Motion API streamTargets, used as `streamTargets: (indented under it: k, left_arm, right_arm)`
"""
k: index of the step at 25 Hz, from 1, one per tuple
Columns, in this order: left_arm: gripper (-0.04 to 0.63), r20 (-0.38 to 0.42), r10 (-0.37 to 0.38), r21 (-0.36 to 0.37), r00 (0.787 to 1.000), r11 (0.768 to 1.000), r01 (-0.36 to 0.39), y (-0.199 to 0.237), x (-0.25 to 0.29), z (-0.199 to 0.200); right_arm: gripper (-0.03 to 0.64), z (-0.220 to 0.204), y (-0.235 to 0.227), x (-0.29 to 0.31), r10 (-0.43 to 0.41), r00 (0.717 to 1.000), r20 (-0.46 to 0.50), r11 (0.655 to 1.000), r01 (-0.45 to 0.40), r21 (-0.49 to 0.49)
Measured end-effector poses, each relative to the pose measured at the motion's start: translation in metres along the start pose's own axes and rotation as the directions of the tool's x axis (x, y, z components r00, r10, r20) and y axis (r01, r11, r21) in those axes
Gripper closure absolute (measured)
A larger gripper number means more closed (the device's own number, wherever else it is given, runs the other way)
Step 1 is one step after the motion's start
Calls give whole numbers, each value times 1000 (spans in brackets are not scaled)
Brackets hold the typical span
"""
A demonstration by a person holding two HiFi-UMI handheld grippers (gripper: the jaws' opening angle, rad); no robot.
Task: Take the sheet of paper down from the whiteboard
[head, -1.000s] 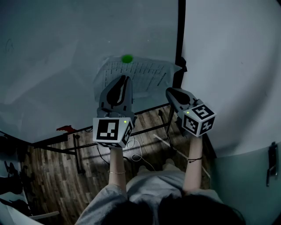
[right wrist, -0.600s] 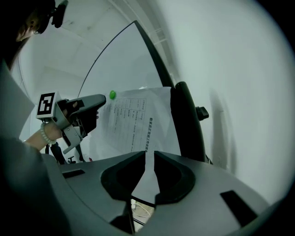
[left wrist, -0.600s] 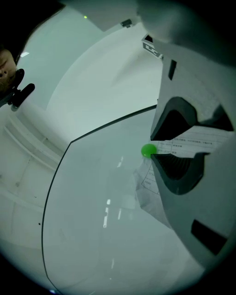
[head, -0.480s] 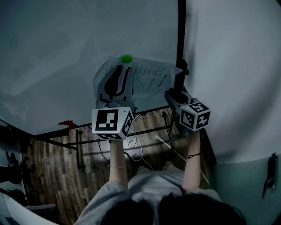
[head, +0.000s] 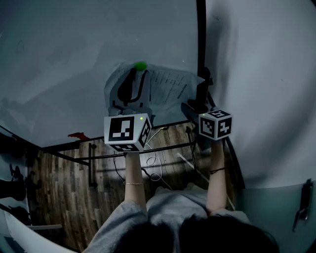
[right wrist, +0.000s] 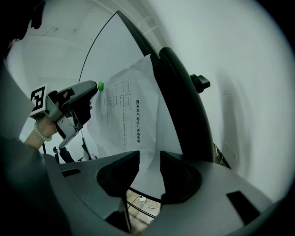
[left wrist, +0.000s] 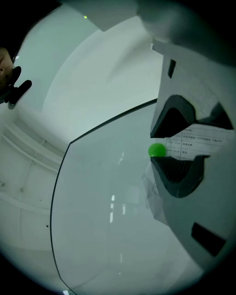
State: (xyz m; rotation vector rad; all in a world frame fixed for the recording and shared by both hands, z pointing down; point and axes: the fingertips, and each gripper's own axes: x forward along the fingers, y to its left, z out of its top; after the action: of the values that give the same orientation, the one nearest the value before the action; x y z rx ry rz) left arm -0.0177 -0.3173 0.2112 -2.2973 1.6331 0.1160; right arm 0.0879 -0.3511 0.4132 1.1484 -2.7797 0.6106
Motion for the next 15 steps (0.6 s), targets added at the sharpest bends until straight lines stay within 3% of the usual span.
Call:
streamTargets:
  k: [15]
  left_arm:
    - [488,-56,107,149,993,984,-97,3,9,-3]
  right_arm:
    - [499,0,8,6,87,995,-40,996,-86,38]
